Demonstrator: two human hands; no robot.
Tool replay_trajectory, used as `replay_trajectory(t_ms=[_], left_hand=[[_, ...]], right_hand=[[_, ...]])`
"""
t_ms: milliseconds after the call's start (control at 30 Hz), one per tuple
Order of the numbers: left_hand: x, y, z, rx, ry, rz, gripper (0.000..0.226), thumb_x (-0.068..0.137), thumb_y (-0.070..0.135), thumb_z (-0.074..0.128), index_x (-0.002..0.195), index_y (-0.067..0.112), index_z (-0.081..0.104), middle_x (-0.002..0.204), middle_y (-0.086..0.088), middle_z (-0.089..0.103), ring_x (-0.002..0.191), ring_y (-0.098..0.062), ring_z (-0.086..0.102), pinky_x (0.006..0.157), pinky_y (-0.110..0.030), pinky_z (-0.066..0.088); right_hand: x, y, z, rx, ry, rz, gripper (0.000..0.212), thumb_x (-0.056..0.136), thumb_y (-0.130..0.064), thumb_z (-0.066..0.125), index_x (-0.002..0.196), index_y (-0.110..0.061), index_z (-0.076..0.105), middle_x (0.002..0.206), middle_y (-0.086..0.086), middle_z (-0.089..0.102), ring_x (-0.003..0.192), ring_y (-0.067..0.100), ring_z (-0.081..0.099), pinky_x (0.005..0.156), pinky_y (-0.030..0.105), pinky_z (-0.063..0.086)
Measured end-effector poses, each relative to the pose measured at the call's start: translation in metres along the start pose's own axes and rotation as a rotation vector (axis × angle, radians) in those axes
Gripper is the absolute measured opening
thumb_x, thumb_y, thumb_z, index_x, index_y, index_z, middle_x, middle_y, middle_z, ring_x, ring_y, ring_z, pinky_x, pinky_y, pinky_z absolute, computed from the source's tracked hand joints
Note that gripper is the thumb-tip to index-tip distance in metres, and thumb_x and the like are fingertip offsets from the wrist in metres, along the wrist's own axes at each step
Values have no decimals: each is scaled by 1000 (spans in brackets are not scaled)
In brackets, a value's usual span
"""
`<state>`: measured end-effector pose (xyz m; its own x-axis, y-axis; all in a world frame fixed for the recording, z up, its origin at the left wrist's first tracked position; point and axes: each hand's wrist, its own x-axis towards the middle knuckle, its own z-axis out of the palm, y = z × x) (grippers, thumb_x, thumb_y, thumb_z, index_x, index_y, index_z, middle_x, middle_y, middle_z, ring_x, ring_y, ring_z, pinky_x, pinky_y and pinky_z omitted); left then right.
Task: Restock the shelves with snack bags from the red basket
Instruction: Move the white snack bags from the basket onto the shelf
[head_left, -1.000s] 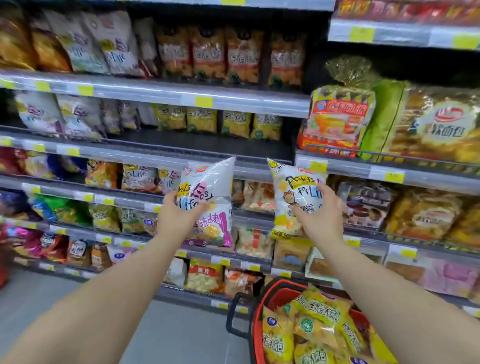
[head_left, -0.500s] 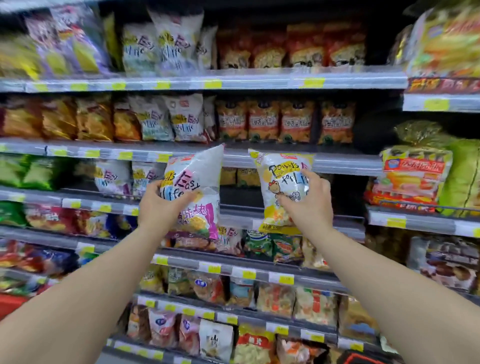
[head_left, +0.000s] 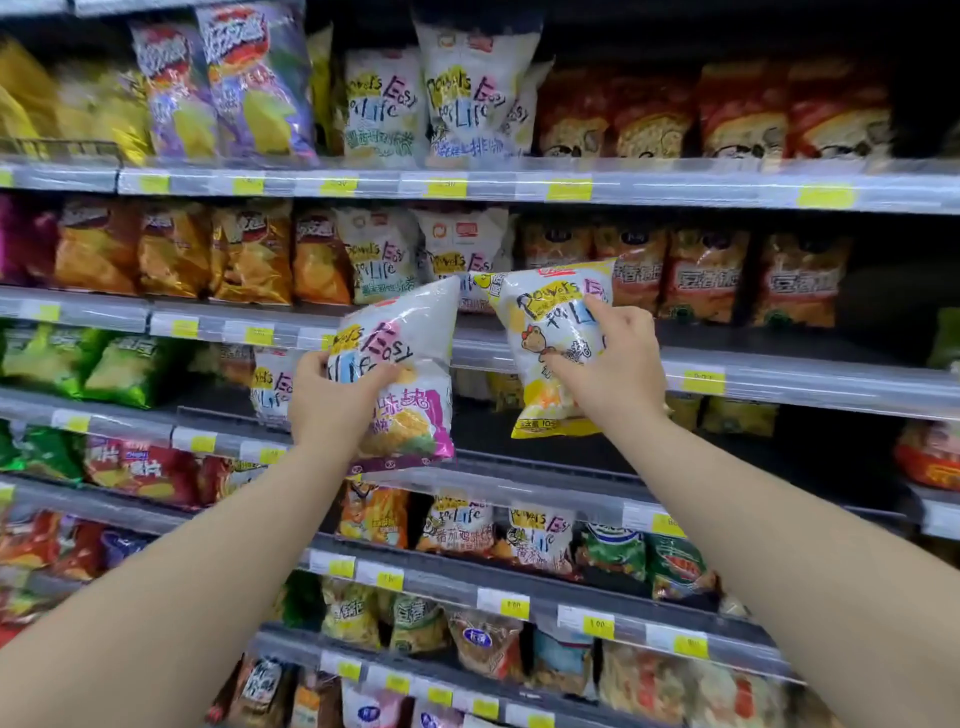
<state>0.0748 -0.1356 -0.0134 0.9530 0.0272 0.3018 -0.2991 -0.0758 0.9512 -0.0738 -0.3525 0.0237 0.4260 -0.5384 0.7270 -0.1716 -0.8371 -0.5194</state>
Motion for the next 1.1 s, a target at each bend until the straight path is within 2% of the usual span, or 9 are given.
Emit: replay_trajectory(t_ms=[100, 233, 400, 567, 733, 833, 967, 1033, 1100], left_hand=[[39, 7, 2, -52, 47, 17, 62, 53, 55, 81, 99, 31, 47, 83, 17, 54, 69, -2, 53, 51, -22, 36], [91, 21, 12, -59, 70, 61, 66, 52, 59, 80, 104, 32, 49, 83, 17, 56, 69, -4, 55, 49, -24, 38], [147, 29, 27, -13, 52, 65, 82, 51, 62, 76, 119, 26, 49, 100, 4, 59, 86, -21, 60, 69, -37, 52], [187, 16, 31, -11, 43, 42, 75, 52, 59, 76, 112, 24, 48, 89, 8, 55, 74, -15, 55, 57, -31, 42], [235, 12, 30, 20, -2, 91, 85, 46, 61, 75, 118, 23, 49, 102, 3, 57, 88, -23, 57, 71, -37, 47], [261, 18, 30, 7, -58, 134, 80, 46, 58, 77, 114, 23, 54, 97, 5, 60, 82, -18, 59, 64, -33, 45], [291, 21, 29, 26, -107, 234, 70, 50, 56, 79, 107, 27, 51, 90, 10, 59, 75, -12, 60, 55, -28, 45], [302, 16, 30, 45, -130, 267, 71, 53, 54, 78, 111, 25, 48, 98, 4, 60, 80, -17, 63, 62, -33, 53], [309, 8, 35, 67, -136, 286, 78, 57, 54, 77, 121, 22, 45, 109, 0, 58, 92, -24, 62, 77, -42, 55]], right_hand=[[23, -9, 28, 9, 19, -47, 75, 71, -44, 74, 138, -29, 45, 121, -4, 42, 113, 15, 45, 87, 34, 44], [57, -18, 62, 45, 60, -100, 70, 70, -41, 75, 134, -29, 50, 121, -6, 46, 111, 14, 48, 84, 32, 44], [100, -32, 103, 65, 81, -122, 66, 70, -39, 73, 131, -32, 52, 123, -7, 49, 112, 14, 50, 83, 33, 45], [129, -45, 148, 46, 88, -92, 66, 71, -40, 73, 133, -30, 51, 124, -4, 48, 113, 15, 49, 86, 33, 43], [149, -63, 202, -11, 203, -22, 60, 73, -36, 73, 126, -26, 47, 126, 7, 42, 110, 27, 47, 87, 38, 43], [150, -70, 234, -107, 233, 30, 55, 74, -33, 74, 119, -20, 46, 125, 13, 39, 107, 33, 45, 85, 41, 44], [145, -68, 262, -315, 138, 4, 54, 76, -48, 71, 116, -19, 49, 121, 13, 39, 111, 33, 40, 85, 41, 42], [147, -69, 262, -316, 91, 21, 55, 75, -53, 67, 115, -21, 48, 122, 11, 38, 114, 32, 39, 87, 42, 41], [147, -72, 258, -325, 60, 58, 58, 74, -57, 64, 118, -23, 48, 127, 11, 38, 117, 33, 38, 90, 44, 40]])
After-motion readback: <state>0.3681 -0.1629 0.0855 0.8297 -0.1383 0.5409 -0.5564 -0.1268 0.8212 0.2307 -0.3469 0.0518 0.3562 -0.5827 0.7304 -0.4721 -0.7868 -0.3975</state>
